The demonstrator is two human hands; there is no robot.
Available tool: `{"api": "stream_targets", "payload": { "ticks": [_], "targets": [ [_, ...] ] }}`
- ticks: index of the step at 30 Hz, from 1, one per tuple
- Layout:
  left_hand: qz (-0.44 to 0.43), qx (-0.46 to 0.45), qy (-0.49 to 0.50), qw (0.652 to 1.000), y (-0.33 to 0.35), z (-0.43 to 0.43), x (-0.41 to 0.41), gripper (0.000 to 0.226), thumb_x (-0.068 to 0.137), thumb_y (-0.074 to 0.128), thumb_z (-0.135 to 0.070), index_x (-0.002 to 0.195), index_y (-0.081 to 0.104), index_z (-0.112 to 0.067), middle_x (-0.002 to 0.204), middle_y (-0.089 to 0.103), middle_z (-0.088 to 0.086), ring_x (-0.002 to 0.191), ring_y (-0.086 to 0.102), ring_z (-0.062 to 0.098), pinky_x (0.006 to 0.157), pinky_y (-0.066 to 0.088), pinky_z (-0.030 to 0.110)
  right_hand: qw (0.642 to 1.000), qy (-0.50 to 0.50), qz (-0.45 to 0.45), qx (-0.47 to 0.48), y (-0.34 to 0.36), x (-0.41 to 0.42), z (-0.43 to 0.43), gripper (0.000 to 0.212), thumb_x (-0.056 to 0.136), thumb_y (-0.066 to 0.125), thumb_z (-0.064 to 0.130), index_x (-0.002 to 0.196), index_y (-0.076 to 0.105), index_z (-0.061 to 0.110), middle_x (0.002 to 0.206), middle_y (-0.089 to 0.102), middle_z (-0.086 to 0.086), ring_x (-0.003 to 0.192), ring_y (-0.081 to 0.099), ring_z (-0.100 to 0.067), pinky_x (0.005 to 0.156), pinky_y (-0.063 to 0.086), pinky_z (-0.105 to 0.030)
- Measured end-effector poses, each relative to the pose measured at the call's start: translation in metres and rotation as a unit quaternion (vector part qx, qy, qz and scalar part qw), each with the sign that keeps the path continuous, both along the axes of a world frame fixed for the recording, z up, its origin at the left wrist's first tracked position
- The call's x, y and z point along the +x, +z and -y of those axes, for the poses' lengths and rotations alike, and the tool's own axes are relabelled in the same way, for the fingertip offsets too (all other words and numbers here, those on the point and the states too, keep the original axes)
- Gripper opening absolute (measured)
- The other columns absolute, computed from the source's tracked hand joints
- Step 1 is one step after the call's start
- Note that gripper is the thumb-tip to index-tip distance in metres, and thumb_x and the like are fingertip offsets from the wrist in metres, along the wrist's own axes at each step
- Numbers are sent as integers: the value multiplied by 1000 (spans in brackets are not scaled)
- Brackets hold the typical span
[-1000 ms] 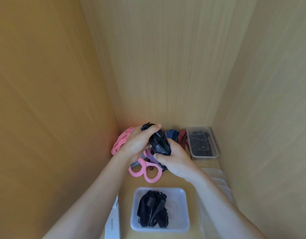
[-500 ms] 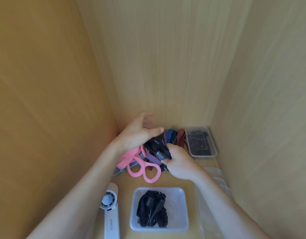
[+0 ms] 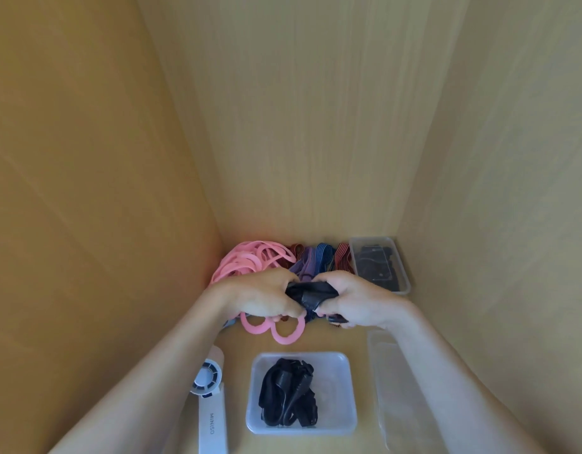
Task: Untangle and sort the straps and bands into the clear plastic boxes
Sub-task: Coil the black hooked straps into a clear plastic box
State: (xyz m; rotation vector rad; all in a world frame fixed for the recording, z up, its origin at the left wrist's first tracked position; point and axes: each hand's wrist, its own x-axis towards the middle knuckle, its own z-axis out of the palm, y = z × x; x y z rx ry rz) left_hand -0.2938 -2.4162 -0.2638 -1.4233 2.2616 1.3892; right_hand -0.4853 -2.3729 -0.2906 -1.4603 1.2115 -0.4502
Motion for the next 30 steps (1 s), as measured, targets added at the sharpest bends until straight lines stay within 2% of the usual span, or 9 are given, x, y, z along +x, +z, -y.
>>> {"api": "stream_targets", "payload": {
  "ticks": [2,5,9,14,18,21,25,28,30],
  "targets": [
    [-23,38,9,999,2,-3,3,24,86,69,-9,104,53,-8,56,49,-3,45,44,11,47,37,27,992,17,98,81,-4,-7,1,11,92,55,-4,100,57,4,77,53,-10,57,46,-15,45,33,-24],
    [-38,93,-13,995,12,-7,8,43,81,74,-10,115,48,-3,60,48,3,46,40,13,44,31,26,968,82,171,166,-6,-14,4,17,87,57,2,104,53,1,74,52,-8,51,45,-12,40,33,-20],
    [-66,117,-26,991,31,-11,10,44,84,80,-10,115,50,-1,62,64,-4,51,53,13,48,42,26,930,161,243,223,-8,-17,4,16,94,52,5,104,60,-4,71,50,-7,43,41,-5,35,32,-17],
    [-126,63,-6,990,32,-11,13,19,90,74,-22,102,64,-10,87,69,1,76,63,14,69,53,26,889,160,353,243,-24,-16,2,15,95,52,6,103,59,-4,71,52,-6,44,42,-3,34,34,-14],
    [-156,-42,27,986,23,-18,8,30,98,62,-29,125,66,-18,104,72,-13,87,65,-6,77,48,10,853,137,431,261,-38,-18,2,24,91,65,13,107,58,-5,73,54,-7,46,46,-4,35,34,-14],
    [-202,-134,49,969,15,-23,7,31,100,59,-22,130,65,-19,121,67,-10,107,62,-4,89,46,12,842,113,452,273,-43,-18,0,24,91,65,14,107,59,-3,73,55,-6,47,46,-4,35,33,-14],
    [-67,-286,-35,955,20,-25,10,26,100,56,-17,123,68,-23,116,67,-11,105,58,4,94,47,28,870,83,401,274,-44,-14,1,17,95,52,10,105,58,-3,71,52,-6,45,43,-4,34,32,-13],
    [4,-224,-34,974,29,-35,7,41,89,55,-13,126,59,-29,107,66,-10,93,60,9,82,52,33,883,83,368,278,-40,-12,2,20,96,46,10,108,54,-3,69,51,-5,43,40,-3,33,27,-14],
    [17,-197,-44,979,28,-40,7,55,81,58,-18,133,50,-35,116,61,-14,102,58,7,87,52,31,884,89,359,285,-37,-13,4,22,96,45,11,111,52,-4,69,50,-6,43,39,-3,32,27,-14]
  ]
}}
